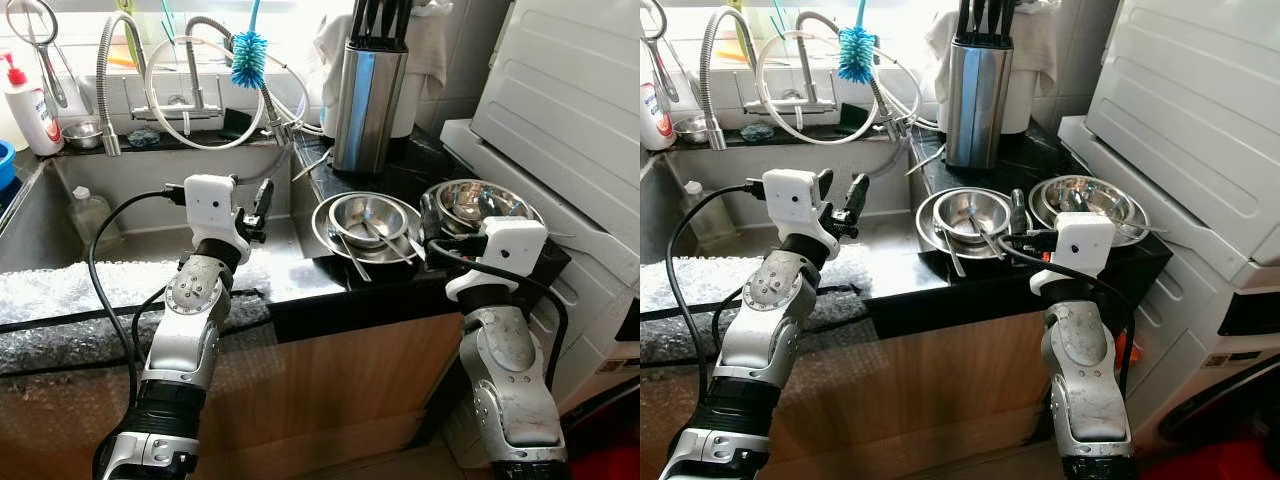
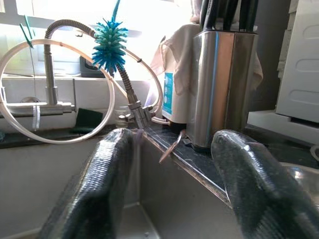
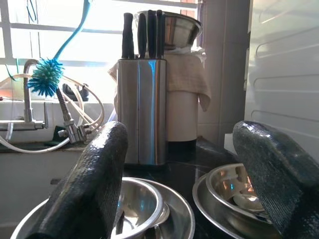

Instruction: Kitchen organization

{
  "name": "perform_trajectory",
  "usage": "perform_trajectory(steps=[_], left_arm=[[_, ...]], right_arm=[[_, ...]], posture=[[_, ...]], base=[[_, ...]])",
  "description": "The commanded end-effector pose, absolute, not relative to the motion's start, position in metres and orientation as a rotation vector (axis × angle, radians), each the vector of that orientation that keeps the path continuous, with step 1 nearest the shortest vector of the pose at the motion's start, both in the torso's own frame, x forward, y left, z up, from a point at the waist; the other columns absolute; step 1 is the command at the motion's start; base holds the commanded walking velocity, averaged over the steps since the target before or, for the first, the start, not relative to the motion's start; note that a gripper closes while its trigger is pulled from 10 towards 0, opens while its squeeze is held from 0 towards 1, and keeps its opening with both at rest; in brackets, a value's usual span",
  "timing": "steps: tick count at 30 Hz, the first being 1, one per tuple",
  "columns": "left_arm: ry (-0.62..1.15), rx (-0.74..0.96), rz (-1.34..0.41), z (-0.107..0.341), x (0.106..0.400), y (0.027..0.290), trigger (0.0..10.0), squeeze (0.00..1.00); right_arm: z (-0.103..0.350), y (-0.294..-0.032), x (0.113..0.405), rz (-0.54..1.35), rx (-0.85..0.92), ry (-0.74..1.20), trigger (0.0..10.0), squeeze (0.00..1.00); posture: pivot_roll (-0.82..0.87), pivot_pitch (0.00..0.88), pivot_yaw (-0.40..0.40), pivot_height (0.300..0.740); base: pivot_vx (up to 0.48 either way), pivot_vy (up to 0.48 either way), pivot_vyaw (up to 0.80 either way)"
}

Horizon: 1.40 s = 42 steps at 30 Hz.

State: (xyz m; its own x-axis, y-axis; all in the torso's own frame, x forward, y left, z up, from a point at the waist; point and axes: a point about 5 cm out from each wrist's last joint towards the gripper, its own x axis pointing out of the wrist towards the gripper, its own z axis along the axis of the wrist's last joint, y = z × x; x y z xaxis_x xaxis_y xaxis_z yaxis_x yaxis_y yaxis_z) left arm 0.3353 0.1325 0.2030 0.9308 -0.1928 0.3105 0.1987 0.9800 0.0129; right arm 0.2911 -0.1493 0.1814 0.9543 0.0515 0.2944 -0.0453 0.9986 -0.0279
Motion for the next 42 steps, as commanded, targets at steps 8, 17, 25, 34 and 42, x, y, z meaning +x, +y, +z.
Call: perform_trajectory(steps=[8, 17, 25, 34, 42], left_arm=[[-0.303, 0.023, -0.146, 0.201, 0.340, 0.136, 10.0, 1.00], [-0.306, 0.024, -0.117, 0.201, 0.341, 0.141, 10.0, 0.00], [-0.341, 0.002, -0.107, 0.206, 0.339, 0.143, 10.0, 0.00], [-0.374, -0.011, -0.107, 0.213, 0.338, 0.143, 10.0, 0.00], [-0.367, -0.020, -0.113, 0.210, 0.338, 0.141, 10.0, 0.00]], right_arm=[[0.190, -0.140, 0.289, 0.155, -0.032, -0.316, 10.0, 0.00], [0.185, -0.131, 0.287, 0.286, -0.062, -0.283, 10.0, 0.00], [0.196, -0.130, 0.278, 0.376, -0.059, -0.319, 10.0, 0.00], [0.217, -0.121, 0.264, 0.476, -0.058, -0.363, 10.0, 0.00], [0.207, -0.132, 0.251, 0.445, -0.096, -0.310, 10.0, 0.00]], posture=[[-0.11, 0.024, -0.059, 0.740], [-0.11, 0.031, -0.056, 0.740], [-0.11, 0.024, -0.055, 0.740], [-0.11, 0.016, -0.055, 0.740], [-0.12, 0.016, -0.055, 0.740]], base=[[0.000, 0.000, 0.00], [0.000, 0.000, 0.00], [0.000, 0.000, 0.00], [0.000, 0.000, 0.00], [0.000, 0.000, 0.00]])
